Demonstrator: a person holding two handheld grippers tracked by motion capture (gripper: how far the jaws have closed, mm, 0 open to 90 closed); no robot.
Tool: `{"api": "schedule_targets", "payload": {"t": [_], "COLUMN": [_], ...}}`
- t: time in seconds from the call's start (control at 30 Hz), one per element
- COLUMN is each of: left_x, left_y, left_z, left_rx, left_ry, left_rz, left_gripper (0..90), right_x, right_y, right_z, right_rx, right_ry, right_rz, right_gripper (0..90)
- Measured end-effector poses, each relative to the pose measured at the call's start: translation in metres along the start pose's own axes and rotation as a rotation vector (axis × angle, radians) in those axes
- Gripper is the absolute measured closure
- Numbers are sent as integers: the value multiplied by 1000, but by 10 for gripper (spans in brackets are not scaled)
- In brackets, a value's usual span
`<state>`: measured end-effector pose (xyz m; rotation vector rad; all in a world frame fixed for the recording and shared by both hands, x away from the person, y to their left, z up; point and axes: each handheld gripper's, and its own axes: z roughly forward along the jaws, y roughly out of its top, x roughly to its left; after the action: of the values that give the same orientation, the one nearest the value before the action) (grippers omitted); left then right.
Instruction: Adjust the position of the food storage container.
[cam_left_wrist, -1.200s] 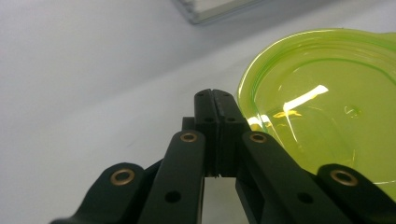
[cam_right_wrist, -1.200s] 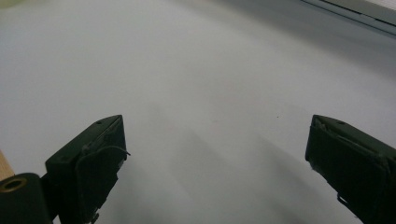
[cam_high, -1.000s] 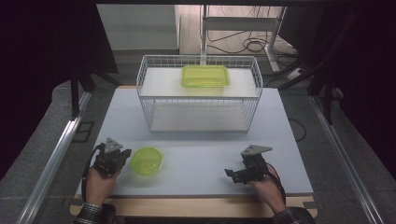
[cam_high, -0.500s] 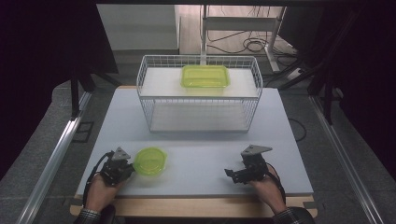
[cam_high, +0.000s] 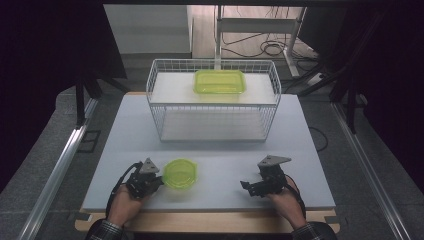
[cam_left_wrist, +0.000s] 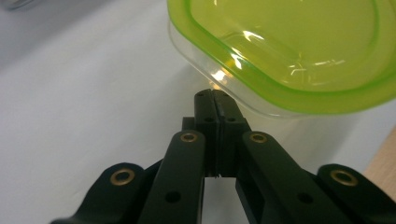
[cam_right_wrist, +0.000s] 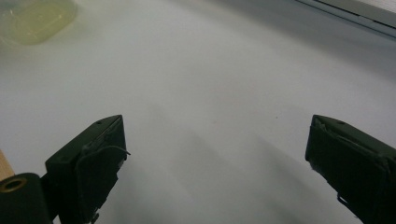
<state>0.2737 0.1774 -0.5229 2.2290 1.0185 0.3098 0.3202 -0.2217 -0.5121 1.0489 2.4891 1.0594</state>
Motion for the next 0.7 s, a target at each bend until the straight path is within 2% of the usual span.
{"api": "schedule_targets", "payload": {"t": [0.3, 0.57, 0.7], "left_x": [-23, -41, -46], "left_y": [16, 29, 32], "left_z": [12, 23, 26], "left_rx": [-4, -9, -8], "left_ry": [-57, -89, -99], "left_rz": [57, 107, 120], "left_gripper": [900, 900, 897], "right_x": [0, 0, 1], "right_y": [0, 0, 0], "right_z": [0, 1, 1], "right_rx": [2, 2, 4], "right_ry": [2, 3, 3], "right_rz": [1, 0, -3], "right_gripper": [52, 52, 52]}}
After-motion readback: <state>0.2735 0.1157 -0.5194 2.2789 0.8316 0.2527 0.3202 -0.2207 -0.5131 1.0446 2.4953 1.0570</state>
